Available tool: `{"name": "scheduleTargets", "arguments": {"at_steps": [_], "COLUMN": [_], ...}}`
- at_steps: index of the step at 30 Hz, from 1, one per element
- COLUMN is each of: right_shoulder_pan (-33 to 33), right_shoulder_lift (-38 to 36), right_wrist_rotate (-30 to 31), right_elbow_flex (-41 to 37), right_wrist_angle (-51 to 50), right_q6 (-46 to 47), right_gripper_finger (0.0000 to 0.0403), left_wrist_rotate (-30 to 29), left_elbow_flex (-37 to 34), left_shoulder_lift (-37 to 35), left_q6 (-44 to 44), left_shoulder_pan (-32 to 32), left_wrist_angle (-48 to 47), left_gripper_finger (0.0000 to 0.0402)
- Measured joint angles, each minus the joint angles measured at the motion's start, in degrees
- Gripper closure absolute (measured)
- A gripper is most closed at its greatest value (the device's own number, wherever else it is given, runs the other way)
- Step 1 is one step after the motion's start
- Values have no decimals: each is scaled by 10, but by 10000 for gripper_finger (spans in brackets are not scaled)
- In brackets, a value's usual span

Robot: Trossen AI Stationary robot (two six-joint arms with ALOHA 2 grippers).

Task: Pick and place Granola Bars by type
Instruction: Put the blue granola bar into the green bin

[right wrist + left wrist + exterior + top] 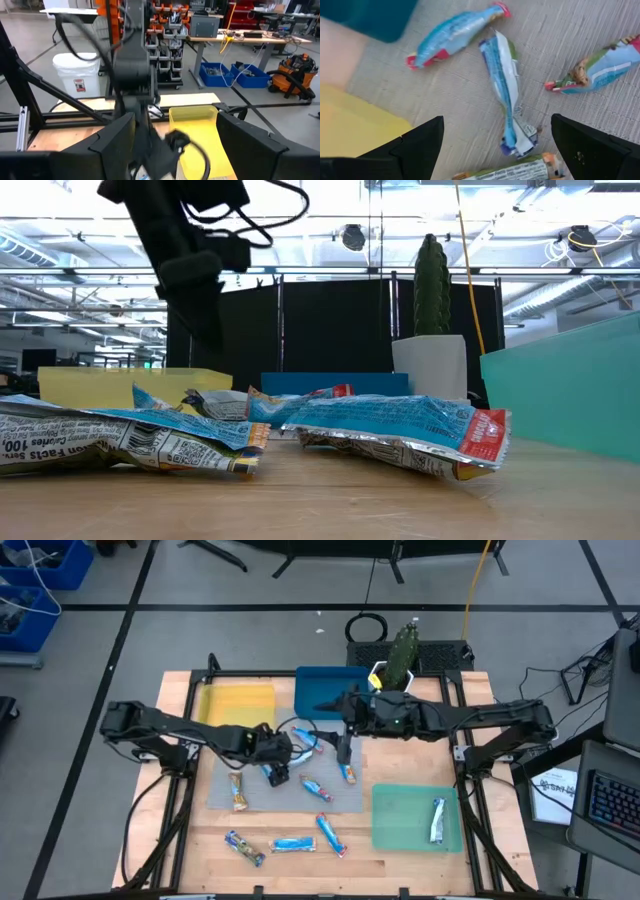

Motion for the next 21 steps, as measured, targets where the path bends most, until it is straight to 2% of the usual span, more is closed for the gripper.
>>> {"name": "scheduleTargets", "arguments": {"at_steps": [12, 21], "right_shoulder_pan": [0, 5], "right_shoulder_lift": [-24, -26], "right_wrist_rotate": [0, -1], "right_elbow_flex": [0, 0], "right_wrist_angle": [-4, -4], "right_q6": [-6, -10], "right_gripper_finger": [133, 133], "left_wrist_rotate": [36, 18], "left_elbow_flex": [0, -1], "left_shoulder_lift": [88, 143], "left_q6": [7, 4], "left_shoulder_pan": [0, 1], "left_wrist_angle": [76, 83], "left_gripper_finger": [37, 37]}}
